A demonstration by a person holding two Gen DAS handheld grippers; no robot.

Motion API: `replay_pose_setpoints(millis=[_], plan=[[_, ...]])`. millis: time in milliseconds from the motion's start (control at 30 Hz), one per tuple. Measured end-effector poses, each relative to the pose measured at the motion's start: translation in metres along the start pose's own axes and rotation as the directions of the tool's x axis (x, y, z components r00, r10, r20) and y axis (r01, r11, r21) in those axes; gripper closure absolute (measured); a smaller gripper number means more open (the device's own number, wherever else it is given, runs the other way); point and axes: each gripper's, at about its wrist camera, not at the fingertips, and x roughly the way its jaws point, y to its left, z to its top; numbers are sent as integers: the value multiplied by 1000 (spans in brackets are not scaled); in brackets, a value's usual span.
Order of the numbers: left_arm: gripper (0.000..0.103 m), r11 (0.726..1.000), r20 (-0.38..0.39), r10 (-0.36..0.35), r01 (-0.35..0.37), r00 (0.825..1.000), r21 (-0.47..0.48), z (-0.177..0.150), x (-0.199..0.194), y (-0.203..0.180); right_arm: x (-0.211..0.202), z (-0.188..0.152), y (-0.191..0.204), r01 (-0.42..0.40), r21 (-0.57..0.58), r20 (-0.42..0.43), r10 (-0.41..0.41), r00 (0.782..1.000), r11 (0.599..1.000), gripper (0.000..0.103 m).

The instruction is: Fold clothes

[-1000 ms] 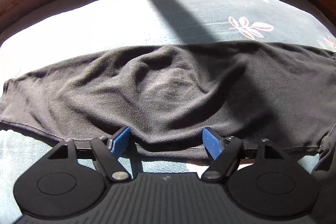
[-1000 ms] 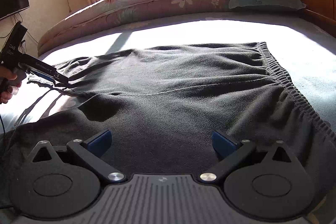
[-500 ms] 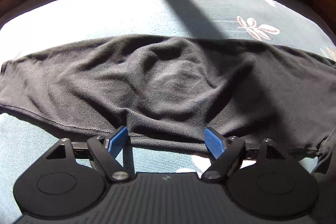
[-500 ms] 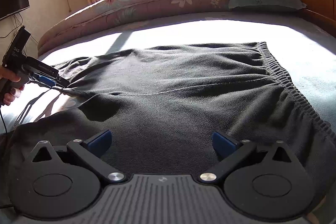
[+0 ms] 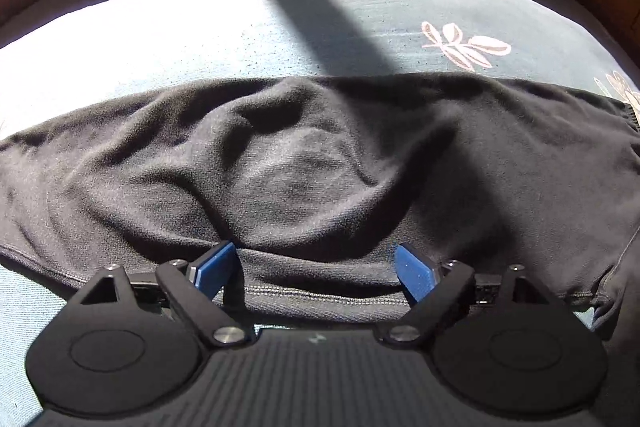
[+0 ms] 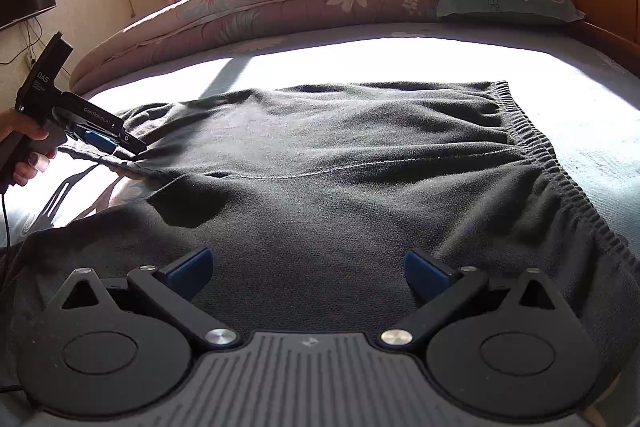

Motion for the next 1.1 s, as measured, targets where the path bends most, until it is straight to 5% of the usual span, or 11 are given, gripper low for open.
replay_pose_setpoints(millis=[167, 300, 467, 667, 867, 1100], plan=[[17, 999, -61, -6, 9, 998, 38, -15, -15, 0, 0, 0, -1, -4, 4, 2, 4, 1000, 1000, 0], [19, 994, 17, -58, 57, 998, 91, -14, -29, -14, -1, 0, 0, -2, 1, 1, 2, 1000, 1000, 0], [19, 986, -3, -81, 80, 997, 145, -10, -4, -37, 0, 0, 1, 1, -2, -1, -1, 1000, 1000, 0], [17, 988, -73, -80, 89, 994, 128, -23, -17, -36, -1, 0, 0, -2, 2, 0, 2, 1000, 1000, 0], [18, 984, 37, -148, 144, 988, 102, -7, -31, -36, -1, -1, 1, 0, -2, -1, 0, 1000, 1000, 0], [18, 990, -63, -105, 111, 992, 89, -25, -11, -50, -1, 0, 0, -1, -1, -2, 1, 1000, 1000, 0]])
